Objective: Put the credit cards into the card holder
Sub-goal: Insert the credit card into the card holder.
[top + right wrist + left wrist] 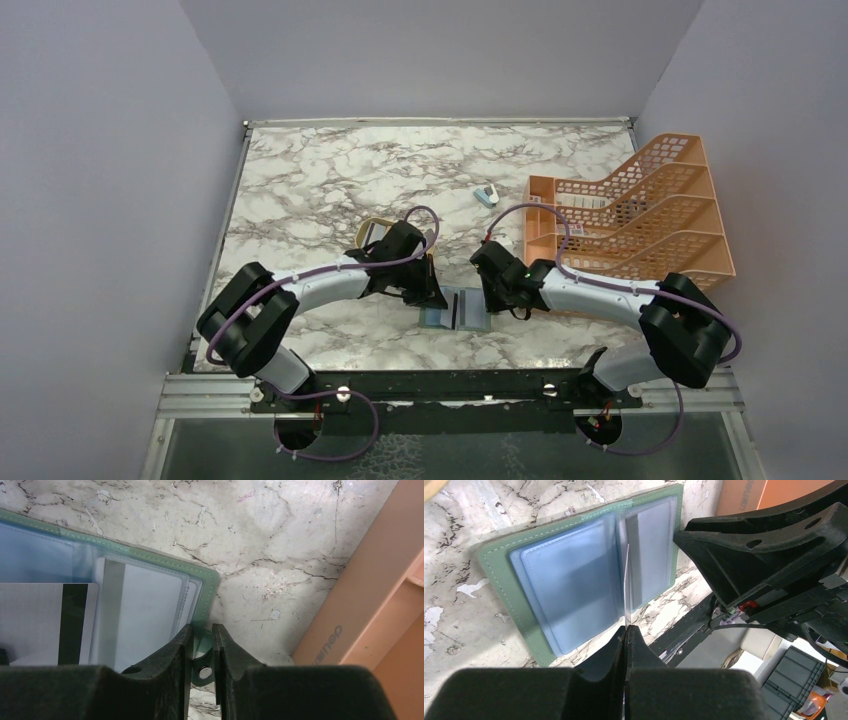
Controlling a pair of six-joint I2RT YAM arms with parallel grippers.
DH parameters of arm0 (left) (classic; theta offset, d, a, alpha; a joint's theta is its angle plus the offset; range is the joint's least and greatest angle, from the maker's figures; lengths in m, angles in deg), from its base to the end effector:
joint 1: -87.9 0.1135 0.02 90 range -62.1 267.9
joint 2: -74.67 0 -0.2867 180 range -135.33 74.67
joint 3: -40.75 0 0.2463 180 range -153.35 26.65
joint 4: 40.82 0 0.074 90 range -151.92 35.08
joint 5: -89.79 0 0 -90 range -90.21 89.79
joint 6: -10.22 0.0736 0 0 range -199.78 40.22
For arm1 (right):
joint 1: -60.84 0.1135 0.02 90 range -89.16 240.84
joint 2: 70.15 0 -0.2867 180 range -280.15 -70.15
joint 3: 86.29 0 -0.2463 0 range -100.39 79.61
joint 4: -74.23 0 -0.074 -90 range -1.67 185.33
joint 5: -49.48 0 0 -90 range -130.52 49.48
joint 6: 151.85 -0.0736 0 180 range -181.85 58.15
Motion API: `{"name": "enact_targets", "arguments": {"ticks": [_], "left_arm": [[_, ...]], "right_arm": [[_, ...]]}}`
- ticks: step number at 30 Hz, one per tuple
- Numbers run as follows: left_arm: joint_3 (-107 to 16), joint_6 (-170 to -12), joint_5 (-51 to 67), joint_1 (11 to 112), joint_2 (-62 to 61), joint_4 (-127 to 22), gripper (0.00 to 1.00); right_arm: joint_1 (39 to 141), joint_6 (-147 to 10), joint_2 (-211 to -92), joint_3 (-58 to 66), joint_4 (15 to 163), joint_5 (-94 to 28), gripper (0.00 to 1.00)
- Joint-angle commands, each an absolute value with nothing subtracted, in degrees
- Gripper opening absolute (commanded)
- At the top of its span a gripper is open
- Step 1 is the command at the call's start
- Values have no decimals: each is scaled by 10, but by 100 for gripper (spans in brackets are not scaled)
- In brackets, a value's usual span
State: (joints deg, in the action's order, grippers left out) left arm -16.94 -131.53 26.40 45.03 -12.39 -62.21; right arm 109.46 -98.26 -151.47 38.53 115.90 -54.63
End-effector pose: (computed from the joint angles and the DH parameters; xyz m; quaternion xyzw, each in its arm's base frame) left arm 0.2036 -0.2340 0.1707 0.0061 0.9199 -0.3872 0.0622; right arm 0.1805 0.1778 0.1538 -0.0801 0.9709 0.0402 0.2222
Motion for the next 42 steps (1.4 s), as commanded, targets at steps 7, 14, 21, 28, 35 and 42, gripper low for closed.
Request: {"name": "enact_targets", "arguments": {"ticks": [7,14,21,28,35,42], "left_arm": [[-190,-1296,242,448,-158,-631,0],[-201,-1275,234,448,-175,-632,0],[-195,-1275,194,448,-179,-642,0],[-186,-1290,173,447,-183,-623,0],[-179,-1291,146,447,-193,-621,0],[-173,-1302,146,439,-195,-613,0]], "right_arm": [[1093,-1000,-1504,406,1146,-531,20],[1093,-1001,-1501,413,1143,-526,20],[1092,-1005,-1502,415,1136,-517,20],[1093,-1010,-1497,425,1131,-511,20],[1093,-1033,-1485,435,1127,-500,20],[1093,-1051,-1479,451,1117,-486,20]]}}
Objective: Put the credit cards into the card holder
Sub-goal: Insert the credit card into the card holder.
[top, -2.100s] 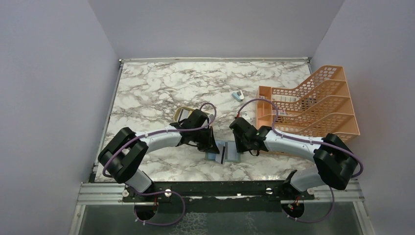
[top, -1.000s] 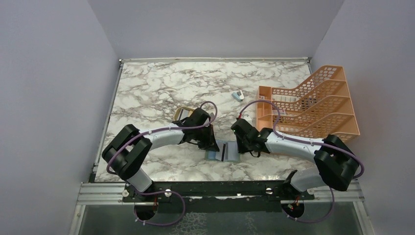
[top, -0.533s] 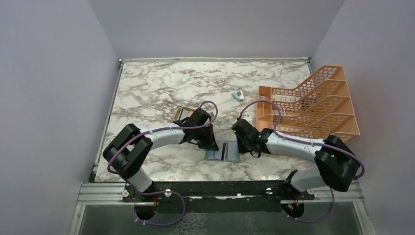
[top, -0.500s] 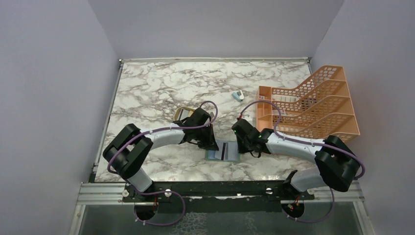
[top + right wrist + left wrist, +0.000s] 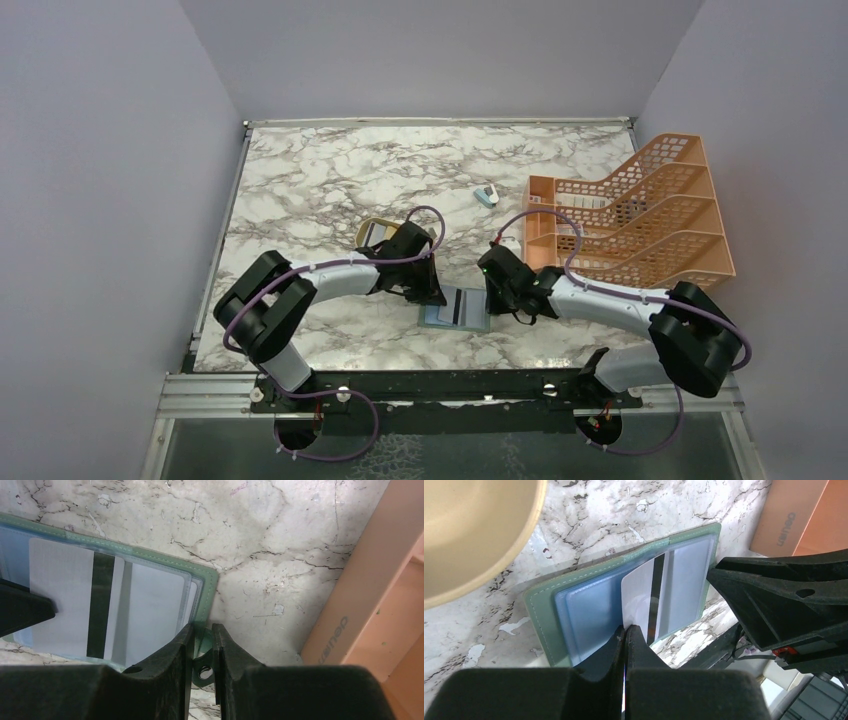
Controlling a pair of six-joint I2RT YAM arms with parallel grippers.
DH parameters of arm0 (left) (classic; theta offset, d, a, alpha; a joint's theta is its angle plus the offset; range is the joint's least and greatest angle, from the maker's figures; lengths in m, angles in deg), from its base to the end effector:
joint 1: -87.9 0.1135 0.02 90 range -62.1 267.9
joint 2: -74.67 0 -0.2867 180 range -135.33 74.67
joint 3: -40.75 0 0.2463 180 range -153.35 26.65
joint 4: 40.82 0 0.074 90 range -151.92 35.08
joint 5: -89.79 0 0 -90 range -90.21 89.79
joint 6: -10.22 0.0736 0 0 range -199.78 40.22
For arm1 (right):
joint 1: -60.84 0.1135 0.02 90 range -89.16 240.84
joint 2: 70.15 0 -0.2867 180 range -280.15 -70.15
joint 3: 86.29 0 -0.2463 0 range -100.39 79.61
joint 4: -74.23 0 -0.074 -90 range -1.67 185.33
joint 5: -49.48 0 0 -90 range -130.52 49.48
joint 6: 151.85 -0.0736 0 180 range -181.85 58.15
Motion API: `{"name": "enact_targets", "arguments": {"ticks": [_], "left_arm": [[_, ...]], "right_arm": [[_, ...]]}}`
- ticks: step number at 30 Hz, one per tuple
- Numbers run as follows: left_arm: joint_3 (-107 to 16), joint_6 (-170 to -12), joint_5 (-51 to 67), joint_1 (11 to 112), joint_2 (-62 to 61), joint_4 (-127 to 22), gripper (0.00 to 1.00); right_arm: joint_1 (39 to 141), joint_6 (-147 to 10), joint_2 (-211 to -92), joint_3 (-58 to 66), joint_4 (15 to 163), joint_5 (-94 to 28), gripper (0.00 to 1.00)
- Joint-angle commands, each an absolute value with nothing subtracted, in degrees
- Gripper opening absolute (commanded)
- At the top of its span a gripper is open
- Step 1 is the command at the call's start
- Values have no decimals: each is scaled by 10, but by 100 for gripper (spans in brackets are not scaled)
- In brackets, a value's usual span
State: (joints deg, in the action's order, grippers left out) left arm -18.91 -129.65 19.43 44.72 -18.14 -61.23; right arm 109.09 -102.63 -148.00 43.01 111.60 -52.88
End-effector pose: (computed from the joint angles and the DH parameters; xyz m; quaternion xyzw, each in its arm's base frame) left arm 0.2204 -0.2407 0.1499 -0.0014 0.9375 -0.3350 0.0944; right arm 0.1726 0.1697 0.1497 -0.0395 0.9692 0.0788 0.2300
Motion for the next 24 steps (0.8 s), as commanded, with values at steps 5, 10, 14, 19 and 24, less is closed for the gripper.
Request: {"name": "enact_targets", "arguments": {"ticks": [5,10,14,19,24], "left_arm": [[-163,-1313,145,429,-199,-604,0],[-164,-1320,144,421,-202,-603,0],[-168,-1328,141,416,-202,-602,0],[-174,-1331,142,406,-208,-600,0],[-183,-1324,137,400,-199,-602,18]], "right_arm": [[1092,-1060,-1480,457,1109,-476,20],[1093,-1066,-1479,460,1105,-474,20],[1092,-1070,-1476,461,1099,-468,20],[1093,-1074,-1477,462,1095,-463,20],[1092,-1075,-1471,457,1102,-464,20]]}}
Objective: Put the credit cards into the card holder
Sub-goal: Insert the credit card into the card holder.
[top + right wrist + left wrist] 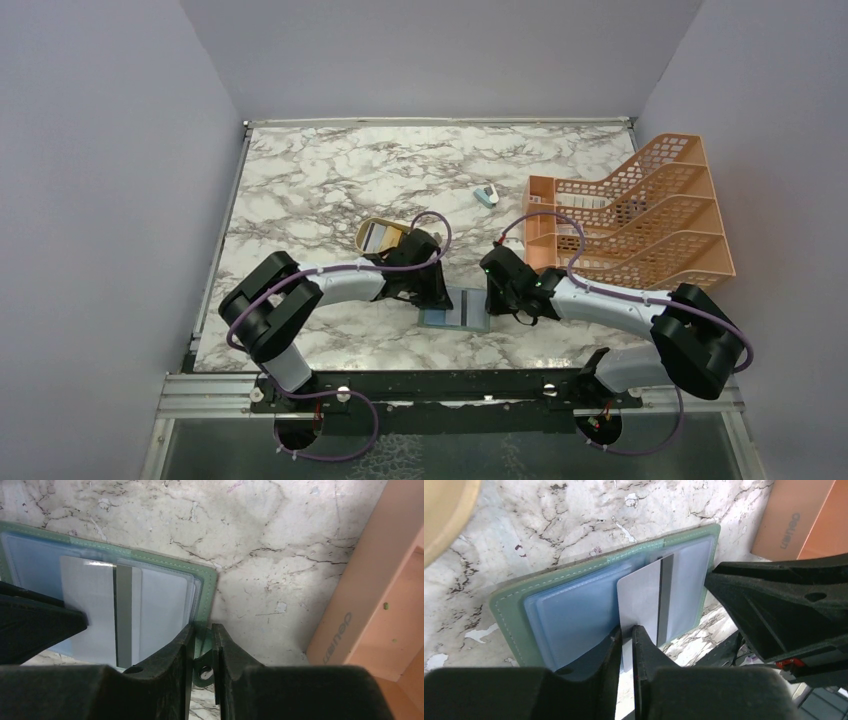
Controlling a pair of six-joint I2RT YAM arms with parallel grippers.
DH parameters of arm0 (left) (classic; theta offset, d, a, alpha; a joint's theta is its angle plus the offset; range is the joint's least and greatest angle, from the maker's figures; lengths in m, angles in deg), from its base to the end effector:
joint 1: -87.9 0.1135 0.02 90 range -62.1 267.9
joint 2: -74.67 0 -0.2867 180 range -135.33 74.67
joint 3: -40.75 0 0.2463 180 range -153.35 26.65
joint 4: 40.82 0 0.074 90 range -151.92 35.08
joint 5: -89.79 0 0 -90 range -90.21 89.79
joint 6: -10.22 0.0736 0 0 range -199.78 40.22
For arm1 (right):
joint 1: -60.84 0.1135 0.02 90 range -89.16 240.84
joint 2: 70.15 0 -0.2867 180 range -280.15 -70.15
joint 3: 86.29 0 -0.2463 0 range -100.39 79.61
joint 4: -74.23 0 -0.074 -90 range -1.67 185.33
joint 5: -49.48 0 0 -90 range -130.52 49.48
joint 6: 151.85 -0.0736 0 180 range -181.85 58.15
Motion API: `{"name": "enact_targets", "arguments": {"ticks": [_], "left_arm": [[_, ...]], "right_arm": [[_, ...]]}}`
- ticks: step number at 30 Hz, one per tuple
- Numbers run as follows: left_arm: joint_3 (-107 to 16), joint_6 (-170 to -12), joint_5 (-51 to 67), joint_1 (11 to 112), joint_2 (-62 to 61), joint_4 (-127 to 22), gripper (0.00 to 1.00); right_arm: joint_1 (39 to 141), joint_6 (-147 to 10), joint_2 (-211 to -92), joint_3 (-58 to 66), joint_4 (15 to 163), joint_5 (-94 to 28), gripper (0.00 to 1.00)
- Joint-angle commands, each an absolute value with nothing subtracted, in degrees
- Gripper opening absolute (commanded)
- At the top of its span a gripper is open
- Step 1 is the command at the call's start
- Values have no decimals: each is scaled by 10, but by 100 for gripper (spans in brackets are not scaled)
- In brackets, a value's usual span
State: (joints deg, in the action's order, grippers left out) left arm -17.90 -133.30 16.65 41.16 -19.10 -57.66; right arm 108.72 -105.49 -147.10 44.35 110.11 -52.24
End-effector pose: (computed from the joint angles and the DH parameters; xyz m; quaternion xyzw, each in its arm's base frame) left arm 0.2101 -0.2545 0.1441 -0.0076 0.9364 -0.3363 0.1003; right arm 0.1712 0.1671 0.1480 -0.0124 0.9684 0.0942 0.2304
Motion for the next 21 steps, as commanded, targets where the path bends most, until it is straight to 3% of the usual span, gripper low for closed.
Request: {"name": "enact_targets", "arguments": {"ticks": [1,6,21], "left_arm": [[-184,-1323,133,400,-192,-603,23],[-187,-1321,92,400,-144,-621,39],[-149,-1323,118,400,-145,-538,46]], "right_arm": [[1093,-1074,-1468,454,1107,-465,20],[1092,-1075,-1435,434,1150,-460,22],[1093,-1078,-1434,447,1129,-473,25]]}}
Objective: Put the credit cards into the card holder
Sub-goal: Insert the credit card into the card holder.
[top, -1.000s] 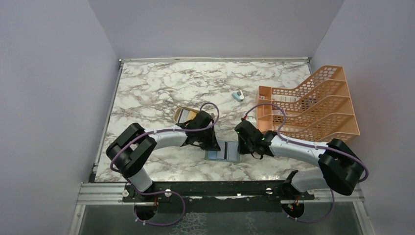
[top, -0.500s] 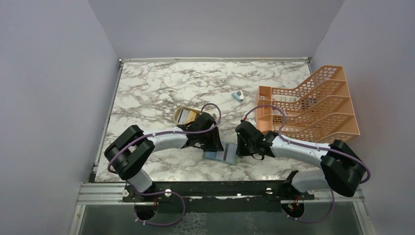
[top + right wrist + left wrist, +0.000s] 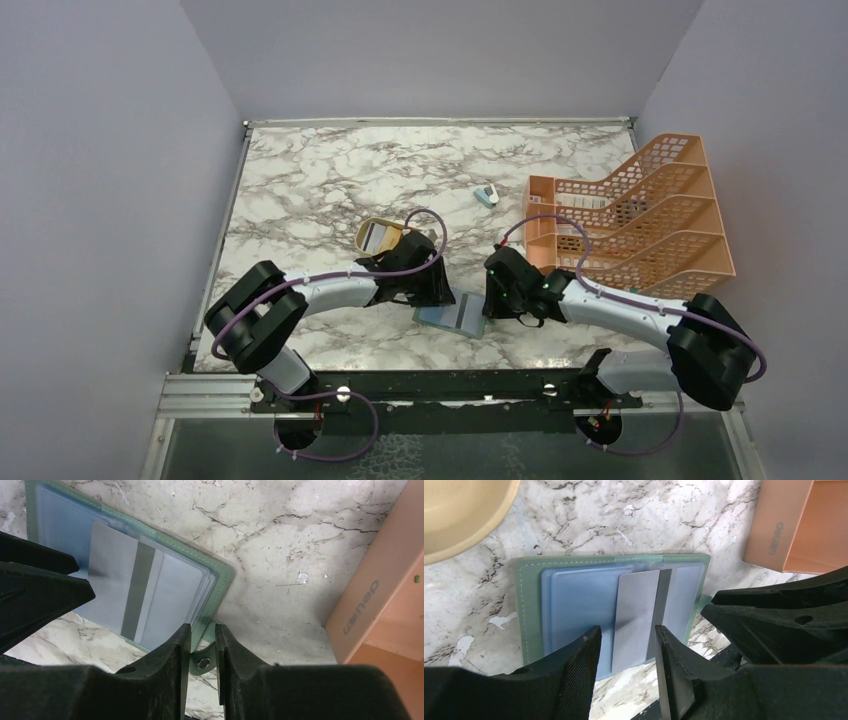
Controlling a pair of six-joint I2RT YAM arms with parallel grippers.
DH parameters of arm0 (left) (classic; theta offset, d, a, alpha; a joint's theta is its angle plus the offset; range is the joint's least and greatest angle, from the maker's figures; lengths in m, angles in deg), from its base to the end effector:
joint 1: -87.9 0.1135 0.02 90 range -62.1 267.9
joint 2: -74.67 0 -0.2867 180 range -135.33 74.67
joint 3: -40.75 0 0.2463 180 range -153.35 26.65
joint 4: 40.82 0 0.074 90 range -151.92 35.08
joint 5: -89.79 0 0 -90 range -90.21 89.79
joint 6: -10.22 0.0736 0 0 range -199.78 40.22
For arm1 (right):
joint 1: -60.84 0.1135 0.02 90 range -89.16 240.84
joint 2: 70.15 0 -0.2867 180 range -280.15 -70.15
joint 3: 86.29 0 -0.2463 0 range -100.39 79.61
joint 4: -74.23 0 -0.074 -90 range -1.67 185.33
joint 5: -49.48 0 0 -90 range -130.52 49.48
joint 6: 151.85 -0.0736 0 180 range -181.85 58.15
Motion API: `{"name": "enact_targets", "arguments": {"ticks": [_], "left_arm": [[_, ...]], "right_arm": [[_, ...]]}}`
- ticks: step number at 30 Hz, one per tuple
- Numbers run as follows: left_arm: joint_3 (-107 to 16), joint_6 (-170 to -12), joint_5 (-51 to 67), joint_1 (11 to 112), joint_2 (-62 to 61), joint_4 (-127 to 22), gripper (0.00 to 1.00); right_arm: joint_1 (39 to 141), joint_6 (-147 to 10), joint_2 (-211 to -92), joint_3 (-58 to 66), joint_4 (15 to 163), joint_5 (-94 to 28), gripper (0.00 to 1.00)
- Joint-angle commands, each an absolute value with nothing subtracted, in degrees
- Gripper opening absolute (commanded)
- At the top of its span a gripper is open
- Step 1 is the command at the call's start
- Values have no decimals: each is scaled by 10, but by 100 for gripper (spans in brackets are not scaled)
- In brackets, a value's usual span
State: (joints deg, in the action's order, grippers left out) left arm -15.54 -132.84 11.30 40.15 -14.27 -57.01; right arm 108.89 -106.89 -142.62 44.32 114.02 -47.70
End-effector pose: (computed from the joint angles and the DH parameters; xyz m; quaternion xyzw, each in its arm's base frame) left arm 0.2031 -0.2454 0.1573 -0.0079 0.9321 -0.3293 0.1506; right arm 0.1588 0.1629 0.1595 -0.0108 0.9702 0.1281 0.2052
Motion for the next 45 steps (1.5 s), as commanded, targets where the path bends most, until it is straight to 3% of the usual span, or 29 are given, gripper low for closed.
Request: {"name": "enact_targets", "arguments": {"ticks": [1,7,17,23,27,36,45], "left_arm": [[-148,-1323,119,400,-148,-534,46],[-143,-1333,139,397,-156,-503,37],[-146,-1350,162,386,-166,-475,6],[-149,-1364,159,375,-173,-475,3],[-147,-1374,156,370,-177,-473,4],[-163,-1362,113,368,-140,-520,22],[-192,-1310,28,369,-79,-616,44]], "right_arm": [[1093,-1079,-1436,450,1125,-471,25],[1093,-1086,-1449,465,1097,-456,23],[1093,-1085,-1466,466,1070,-438,22],[1092,-1084,-1473,464,1057,-438,22],[1093,-1076,-1483,454,1056,-456,22],[1093,-1066,-1489,439,1074,-477,22],[1093,-1055,-1422,416,1120,-487,34]]}}
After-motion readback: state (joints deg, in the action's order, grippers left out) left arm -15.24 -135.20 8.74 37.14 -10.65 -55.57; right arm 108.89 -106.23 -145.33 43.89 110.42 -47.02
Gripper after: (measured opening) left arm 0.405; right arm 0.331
